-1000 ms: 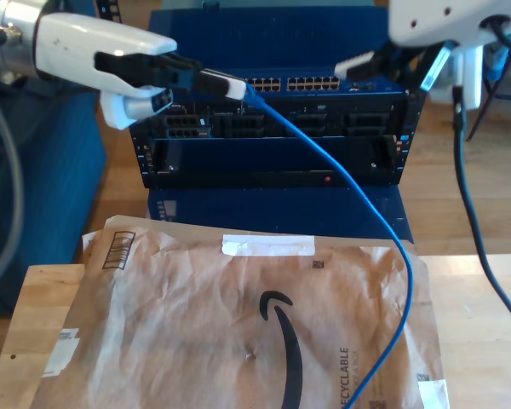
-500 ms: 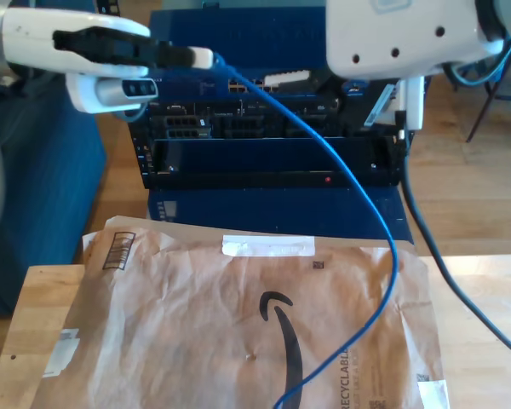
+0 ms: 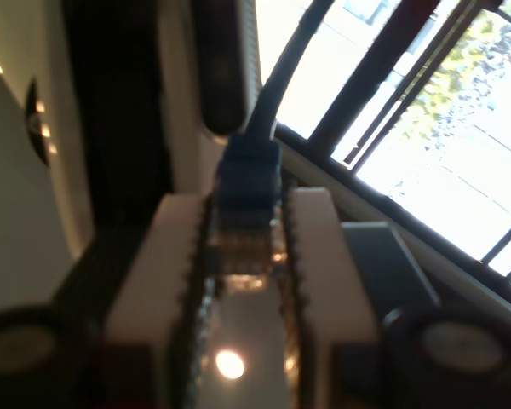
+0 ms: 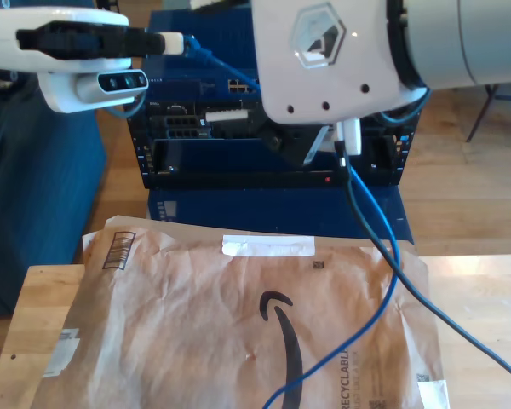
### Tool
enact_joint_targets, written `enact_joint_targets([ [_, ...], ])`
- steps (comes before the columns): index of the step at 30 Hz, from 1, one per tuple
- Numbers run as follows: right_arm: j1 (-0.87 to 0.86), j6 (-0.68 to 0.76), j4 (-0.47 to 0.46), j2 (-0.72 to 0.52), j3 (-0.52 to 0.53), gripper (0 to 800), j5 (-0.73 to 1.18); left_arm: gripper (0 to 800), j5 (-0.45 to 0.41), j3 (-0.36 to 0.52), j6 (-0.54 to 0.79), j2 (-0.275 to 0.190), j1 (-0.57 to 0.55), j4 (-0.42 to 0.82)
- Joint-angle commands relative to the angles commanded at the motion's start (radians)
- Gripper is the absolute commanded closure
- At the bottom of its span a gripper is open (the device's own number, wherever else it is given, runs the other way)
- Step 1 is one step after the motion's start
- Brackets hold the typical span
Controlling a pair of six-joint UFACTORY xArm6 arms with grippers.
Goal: Grab the cable and plug it in
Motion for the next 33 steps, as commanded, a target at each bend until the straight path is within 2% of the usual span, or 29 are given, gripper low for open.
enact_joint_targets([
  [2,0.0,0.0,0.0,0.0,0.0,90,-0.002,794,0.003,0.002,0.002,0.003,0.0,0.0],
  [3,-0.002,0.0,0.002,0.0,0.002,174,-0.008,794,0.006,0.002,0.002,0.003,0.0,-0.002],
  [6,-0.002,0.005,0.0,0.0,0.005,311,-0.028,793,0.021,0.002,0.003,0.005,-0.002,-0.002],
  [9,-0.002,0.005,0.002,0.0,0.011,336,-0.029,793,0.028,0.002,0.008,0.005,-0.002,-0.002],
  [15,-0.002,0.005,0.002,-0.005,0.018,338,-0.038,789,0.043,0.018,-0.003,0.006,0.0,-0.058],
  [33,0.02,0.002,-0.002,-0.008,0.023,363,-0.066,787,0.048,0.046,-0.046,0.018,0.002,-0.06],
])
